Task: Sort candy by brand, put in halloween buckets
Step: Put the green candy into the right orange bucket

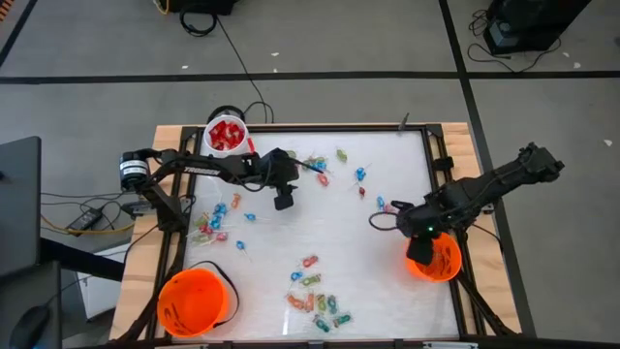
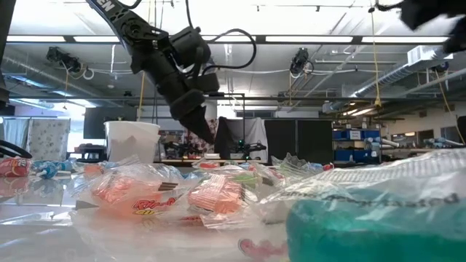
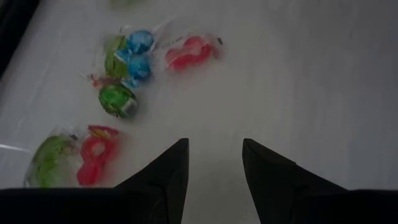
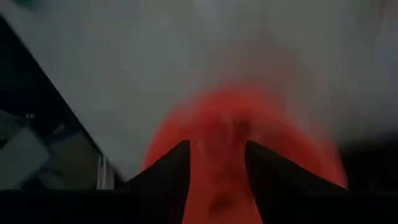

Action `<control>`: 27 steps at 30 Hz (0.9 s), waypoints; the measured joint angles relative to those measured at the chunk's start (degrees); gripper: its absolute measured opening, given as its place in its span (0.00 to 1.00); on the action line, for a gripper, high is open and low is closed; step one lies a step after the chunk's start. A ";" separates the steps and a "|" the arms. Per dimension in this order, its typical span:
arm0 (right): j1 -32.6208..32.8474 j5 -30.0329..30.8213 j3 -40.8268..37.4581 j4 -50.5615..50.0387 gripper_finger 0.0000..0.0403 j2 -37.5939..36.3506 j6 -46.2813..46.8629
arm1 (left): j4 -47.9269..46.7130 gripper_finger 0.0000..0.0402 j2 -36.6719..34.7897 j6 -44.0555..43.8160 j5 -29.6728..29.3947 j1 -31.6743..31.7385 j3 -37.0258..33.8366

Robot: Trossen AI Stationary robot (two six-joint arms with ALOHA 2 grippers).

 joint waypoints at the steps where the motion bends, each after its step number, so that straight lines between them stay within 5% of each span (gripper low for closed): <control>1: -1.21 2.16 0.00 2.51 0.41 0.02 -3.11 | 0.40 0.39 0.00 0.01 0.01 0.00 0.00; 6: -10.29 19.17 0.08 16.54 0.39 1.55 -13.01 | 1.86 0.39 0.00 0.10 1.10 -0.02 0.00; 9: -17.92 22.58 0.11 22.51 0.37 4.78 -16.16 | 2.09 0.39 0.00 0.08 1.60 -0.01 0.00; 20: -43.53 18.41 0.90 37.86 0.30 25.45 -30.33 | 1.17 0.39 0.00 -0.23 1.62 0.00 0.00; 27: -53.19 15.63 10.31 38.65 0.30 36.43 -37.10 | 0.68 0.39 0.00 0.00 1.62 0.00 0.00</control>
